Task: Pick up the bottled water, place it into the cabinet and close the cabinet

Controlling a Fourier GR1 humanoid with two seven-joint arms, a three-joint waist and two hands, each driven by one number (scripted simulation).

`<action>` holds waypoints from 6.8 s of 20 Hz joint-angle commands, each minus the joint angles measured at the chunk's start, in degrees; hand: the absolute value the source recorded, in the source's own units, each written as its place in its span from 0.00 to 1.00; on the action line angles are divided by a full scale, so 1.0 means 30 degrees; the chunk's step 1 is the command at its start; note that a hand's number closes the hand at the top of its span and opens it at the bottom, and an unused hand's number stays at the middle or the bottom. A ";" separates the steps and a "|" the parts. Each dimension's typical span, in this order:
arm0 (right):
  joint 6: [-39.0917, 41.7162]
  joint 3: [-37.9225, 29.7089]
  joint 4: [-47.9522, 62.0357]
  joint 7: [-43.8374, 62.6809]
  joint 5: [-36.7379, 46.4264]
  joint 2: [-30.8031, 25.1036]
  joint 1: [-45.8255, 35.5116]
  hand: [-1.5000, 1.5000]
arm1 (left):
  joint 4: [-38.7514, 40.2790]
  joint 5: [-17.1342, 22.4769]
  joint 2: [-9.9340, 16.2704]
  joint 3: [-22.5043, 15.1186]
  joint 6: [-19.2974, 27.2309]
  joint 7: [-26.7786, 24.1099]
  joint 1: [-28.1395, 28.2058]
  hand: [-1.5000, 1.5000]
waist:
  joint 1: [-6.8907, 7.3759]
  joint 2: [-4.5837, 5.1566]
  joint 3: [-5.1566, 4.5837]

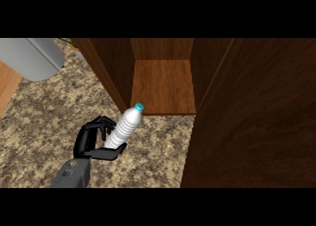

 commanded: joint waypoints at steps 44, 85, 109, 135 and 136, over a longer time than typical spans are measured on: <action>0.0177 -0.1553 -0.1683 -0.1560 -0.1705 -0.1511 0.2116 0.00 | -0.0290 1.4135 -0.0642 -1.0475 1.2075 0.9231 -1.0430 1.00 | -0.0528 0.0182 0.0014; 0.2109 -0.1407 -0.0815 -0.3667 -0.1757 -0.1117 0.3609 0.00 | 0.9457 1.2911 -0.0637 -0.7887 1.0558 0.5115 -1.6228 0.00 | -0.1112 0.0472 -0.0012; 0.2154 -0.2219 -0.1747 -0.2603 -0.0751 -0.1192 0.3756 0.00 | -0.3771 1.5007 -0.0643 -1.1536 0.6200 0.7592 -0.8089 1.00 | 0.0489 -0.0196 0.0009; 0.2433 0.7170 0.1273 0.4713 0.1778 0.1778 -0.2787 1.00 | -2.0022 1.3413 0.5637 -1.2342 0.6112 0.9147 0.6882 1.00 | 0.0378 -0.0012 -0.0029; 0.2626 0.6443 0.1531 0.4737 0.1166 0.2128 -0.3486 1.00 | -2.1186 1.4497 0.7547 -1.0979 0.4819 0.9631 0.7617 1.00 | 0.0574 -0.0011 -0.0026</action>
